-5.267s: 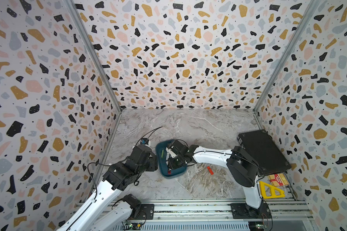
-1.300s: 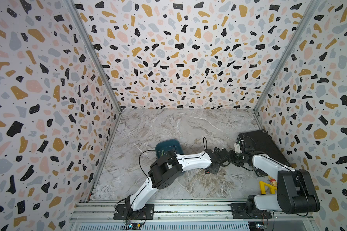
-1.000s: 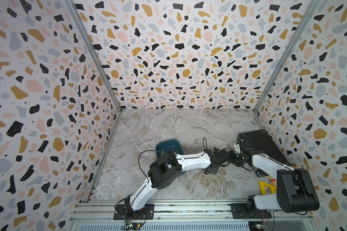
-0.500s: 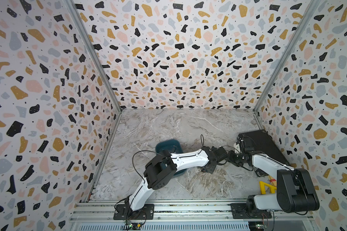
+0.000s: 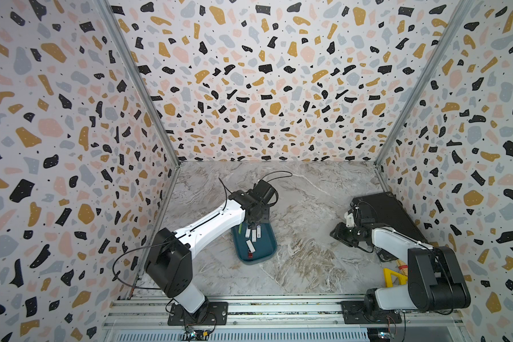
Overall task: Put the usb flash drive into the storage box
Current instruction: Pick up the USB flash from the center of the board, then place the USB flash in the storage box.
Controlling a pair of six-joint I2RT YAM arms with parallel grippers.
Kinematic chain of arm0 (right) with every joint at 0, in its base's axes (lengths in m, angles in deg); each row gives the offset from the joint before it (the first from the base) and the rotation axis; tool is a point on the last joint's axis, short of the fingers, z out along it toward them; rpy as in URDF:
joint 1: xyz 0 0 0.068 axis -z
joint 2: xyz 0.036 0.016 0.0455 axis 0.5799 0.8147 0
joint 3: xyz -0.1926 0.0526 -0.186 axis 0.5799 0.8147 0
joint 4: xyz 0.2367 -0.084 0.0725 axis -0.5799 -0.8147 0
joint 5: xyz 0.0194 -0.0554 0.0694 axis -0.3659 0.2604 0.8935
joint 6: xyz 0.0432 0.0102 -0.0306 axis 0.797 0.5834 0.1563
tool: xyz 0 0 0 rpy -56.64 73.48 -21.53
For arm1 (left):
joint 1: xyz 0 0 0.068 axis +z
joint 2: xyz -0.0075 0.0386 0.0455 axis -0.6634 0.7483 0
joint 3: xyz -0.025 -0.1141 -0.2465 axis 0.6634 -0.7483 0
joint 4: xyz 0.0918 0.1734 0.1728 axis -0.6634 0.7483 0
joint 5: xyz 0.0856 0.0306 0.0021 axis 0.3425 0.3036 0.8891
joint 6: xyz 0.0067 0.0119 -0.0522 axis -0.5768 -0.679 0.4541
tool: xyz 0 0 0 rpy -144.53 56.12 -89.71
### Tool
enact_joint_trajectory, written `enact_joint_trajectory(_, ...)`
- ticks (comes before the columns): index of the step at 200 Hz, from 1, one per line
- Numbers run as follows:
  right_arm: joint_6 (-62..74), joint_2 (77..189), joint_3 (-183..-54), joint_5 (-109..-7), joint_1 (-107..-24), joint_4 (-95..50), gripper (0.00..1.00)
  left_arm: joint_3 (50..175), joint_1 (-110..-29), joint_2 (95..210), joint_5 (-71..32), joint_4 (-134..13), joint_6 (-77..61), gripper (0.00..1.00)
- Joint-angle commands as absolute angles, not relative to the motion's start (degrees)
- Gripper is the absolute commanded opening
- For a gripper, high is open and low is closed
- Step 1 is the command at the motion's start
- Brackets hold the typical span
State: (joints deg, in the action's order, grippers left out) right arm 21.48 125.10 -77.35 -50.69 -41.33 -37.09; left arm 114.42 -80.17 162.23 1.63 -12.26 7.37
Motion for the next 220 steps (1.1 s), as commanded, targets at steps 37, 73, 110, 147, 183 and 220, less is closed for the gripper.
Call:
enact_joint_trajectory(37, 21.8, 125.3, -77.4, -50.3, -41.4, -37.6, 0.44, 107.6, -80.1, 166.4, -5.3, -20.4, 9.3, 0.19)
enact_joint_trajectory(73, 21.8, 125.3, -77.5, -50.4, -41.4, -37.8, 0.44, 105.1, -80.1, 166.1, -5.9, -21.6, 9.9, 0.31)
enact_joint_trajectory(110, 21.3, 124.5, -77.9, -51.3, -41.4, -38.8, 0.45, 105.8, -80.1, 161.6, -5.9, -21.0, 9.1, 0.63)
enact_joint_trajectory(147, 19.8, 121.3, -79.4, -54.7, -41.4, -41.7, 0.45, 105.7, -79.8, 152.4, 0.5, -19.1, 6.7, 0.68)
enact_joint_trajectory(183, 19.4, 115.9, -82.2, -58.5, -44.4, -41.3, 0.46, 97.9, -78.6, 139.1, 14.6, -23.7, 3.1, 0.68)
enact_joint_trajectory(220, 10.7, 112.8, -87.3, -72.0, -51.7, -39.9, 0.48, 83.2, -78.5, 120.0, 36.6, -37.2, -7.7, 0.70)
